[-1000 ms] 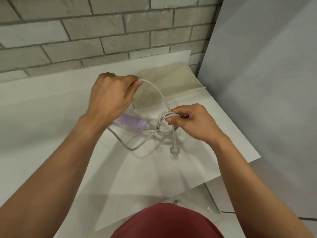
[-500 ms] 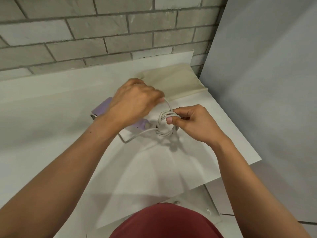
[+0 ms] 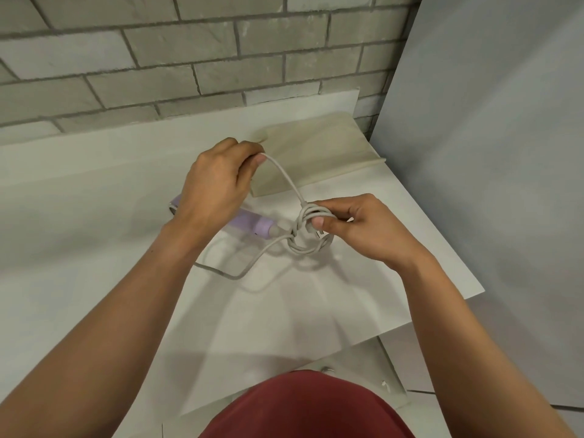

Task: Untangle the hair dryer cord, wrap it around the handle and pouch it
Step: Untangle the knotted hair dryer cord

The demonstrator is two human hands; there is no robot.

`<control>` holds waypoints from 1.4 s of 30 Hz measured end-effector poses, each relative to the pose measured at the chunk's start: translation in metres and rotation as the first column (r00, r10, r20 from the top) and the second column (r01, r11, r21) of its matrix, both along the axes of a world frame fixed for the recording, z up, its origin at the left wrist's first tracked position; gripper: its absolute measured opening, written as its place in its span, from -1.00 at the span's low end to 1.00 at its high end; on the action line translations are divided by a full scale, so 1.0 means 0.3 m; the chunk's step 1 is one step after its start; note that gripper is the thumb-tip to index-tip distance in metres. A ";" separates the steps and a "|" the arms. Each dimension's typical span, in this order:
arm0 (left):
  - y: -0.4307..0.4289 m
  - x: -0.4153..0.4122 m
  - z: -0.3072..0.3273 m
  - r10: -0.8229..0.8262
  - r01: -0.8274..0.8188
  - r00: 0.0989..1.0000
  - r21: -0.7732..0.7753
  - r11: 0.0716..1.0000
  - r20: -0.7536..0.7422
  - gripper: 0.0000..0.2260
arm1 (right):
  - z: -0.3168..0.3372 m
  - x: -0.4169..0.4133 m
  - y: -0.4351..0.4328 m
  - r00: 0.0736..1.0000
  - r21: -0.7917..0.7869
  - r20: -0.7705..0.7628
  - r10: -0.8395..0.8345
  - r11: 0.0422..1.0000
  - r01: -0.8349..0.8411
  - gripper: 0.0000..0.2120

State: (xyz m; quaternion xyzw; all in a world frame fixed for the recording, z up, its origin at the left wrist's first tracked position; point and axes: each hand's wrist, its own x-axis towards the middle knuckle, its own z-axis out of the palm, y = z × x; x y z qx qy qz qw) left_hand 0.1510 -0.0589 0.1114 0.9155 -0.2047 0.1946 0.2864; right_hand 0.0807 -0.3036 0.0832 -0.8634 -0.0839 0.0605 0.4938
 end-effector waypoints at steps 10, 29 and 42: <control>-0.037 0.056 -0.048 -0.151 0.174 0.974 0.136 0.975 -0.166 -0.77 | -0.028 -0.020 -0.013 0.991 -0.103 0.118 -0.068 0.991 0.080 -0.71; -0.045 0.063 -0.173 -0.202 0.421 0.788 0.269 0.866 -0.582 -0.73 | -0.091 -0.023 0.062 0.999 0.039 -0.040 -0.008 0.999 0.010 -0.84; 0.183 -0.442 -0.191 0.133 -0.275 0.949 -0.543 0.793 -0.286 -0.53 | -0.130 -0.040 0.149 0.975 0.209 -0.180 -0.129 0.964 0.166 -0.91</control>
